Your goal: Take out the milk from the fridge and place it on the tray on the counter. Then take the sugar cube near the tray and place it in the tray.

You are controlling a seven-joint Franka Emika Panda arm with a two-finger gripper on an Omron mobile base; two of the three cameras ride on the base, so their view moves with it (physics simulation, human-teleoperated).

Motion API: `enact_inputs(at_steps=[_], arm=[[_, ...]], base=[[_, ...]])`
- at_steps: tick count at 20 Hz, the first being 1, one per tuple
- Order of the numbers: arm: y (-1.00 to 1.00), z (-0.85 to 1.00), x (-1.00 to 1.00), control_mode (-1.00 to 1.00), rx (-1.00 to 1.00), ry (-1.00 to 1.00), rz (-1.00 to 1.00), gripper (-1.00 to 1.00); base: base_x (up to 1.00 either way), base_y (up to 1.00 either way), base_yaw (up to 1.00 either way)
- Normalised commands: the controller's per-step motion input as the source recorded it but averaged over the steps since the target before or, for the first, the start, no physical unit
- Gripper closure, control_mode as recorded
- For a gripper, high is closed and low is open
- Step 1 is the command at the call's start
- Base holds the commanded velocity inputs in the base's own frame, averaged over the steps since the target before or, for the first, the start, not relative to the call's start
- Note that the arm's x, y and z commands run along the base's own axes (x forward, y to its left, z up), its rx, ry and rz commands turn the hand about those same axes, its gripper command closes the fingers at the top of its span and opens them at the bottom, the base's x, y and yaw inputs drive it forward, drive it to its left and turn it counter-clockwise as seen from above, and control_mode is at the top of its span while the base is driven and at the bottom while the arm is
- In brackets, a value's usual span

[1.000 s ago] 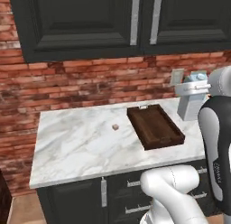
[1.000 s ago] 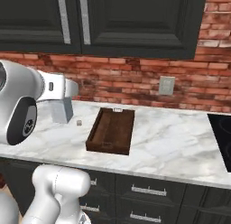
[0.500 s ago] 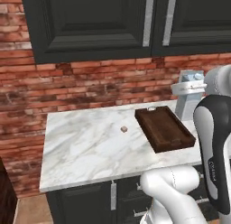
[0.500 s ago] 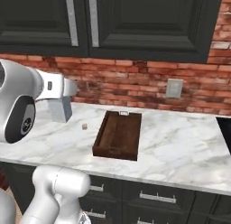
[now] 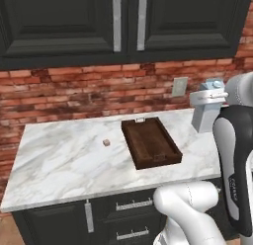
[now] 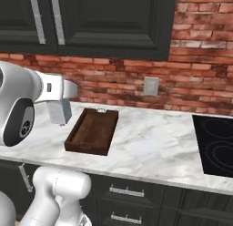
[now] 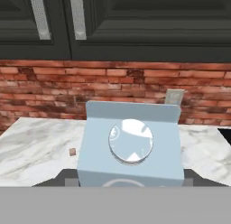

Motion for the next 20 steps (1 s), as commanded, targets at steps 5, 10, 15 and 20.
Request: enact_inputs(at_steps=[5,10,15,20], arm=[[0.0,0.0,0.0,1.0,0.0,0.0,0.0,1.0],[0.0,0.0,0.0,1.0,0.0,0.0,0.0,1.0],[0.0,0.0,0.0,1.0,0.0,0.0,0.0,1.0],[0.0,0.0,0.0,1.0,0.0,0.0,0.0,1.0]], base=[[0.41,0.22,0.06],[0.83,0.08,0.0],[0.9,0.03,0.03],[0.69,0.0,0.22]])
